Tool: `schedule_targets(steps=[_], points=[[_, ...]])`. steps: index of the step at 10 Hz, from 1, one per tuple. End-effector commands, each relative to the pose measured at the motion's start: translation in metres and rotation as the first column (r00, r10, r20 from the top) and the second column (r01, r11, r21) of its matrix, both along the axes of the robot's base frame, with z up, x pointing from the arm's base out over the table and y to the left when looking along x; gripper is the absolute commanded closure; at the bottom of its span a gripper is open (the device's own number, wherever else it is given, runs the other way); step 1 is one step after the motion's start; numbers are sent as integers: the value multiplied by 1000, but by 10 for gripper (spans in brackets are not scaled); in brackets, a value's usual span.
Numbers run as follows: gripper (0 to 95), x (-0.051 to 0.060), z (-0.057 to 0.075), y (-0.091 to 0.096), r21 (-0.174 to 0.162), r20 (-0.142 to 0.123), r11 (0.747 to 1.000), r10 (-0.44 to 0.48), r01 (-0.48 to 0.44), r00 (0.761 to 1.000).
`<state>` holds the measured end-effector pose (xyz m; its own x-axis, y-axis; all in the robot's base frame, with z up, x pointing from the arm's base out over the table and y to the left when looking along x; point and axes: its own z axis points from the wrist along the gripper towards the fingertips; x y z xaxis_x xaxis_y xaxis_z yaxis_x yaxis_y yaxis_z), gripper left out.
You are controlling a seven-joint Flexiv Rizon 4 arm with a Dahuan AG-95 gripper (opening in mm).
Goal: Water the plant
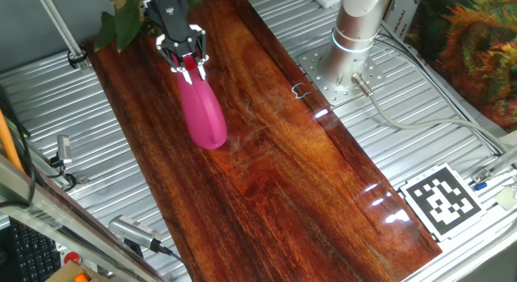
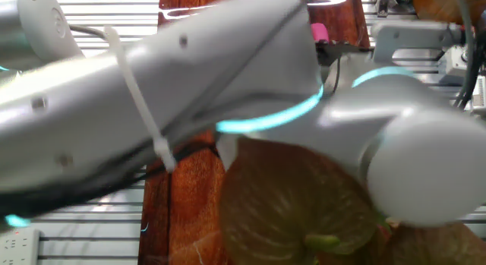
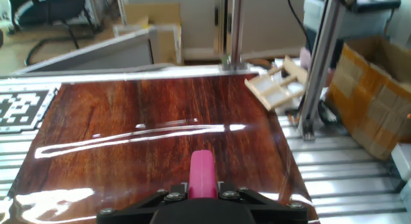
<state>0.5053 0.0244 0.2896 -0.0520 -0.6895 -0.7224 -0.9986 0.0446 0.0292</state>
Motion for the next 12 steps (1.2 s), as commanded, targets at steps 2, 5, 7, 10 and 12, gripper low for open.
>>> schedule_targets(steps=[2,5,7,10,12], points=[[950,-1,10,0,-187,-72,979,-98,83,993],[950,-1,11,0,-272,-101,955,-151,119,983],[950,-1,11,0,-328,-117,934,-188,141,975],[950,-1,12,0,-395,-135,904,-235,165,963],[950,-1,13,0,-458,-130,872,-259,174,957]])
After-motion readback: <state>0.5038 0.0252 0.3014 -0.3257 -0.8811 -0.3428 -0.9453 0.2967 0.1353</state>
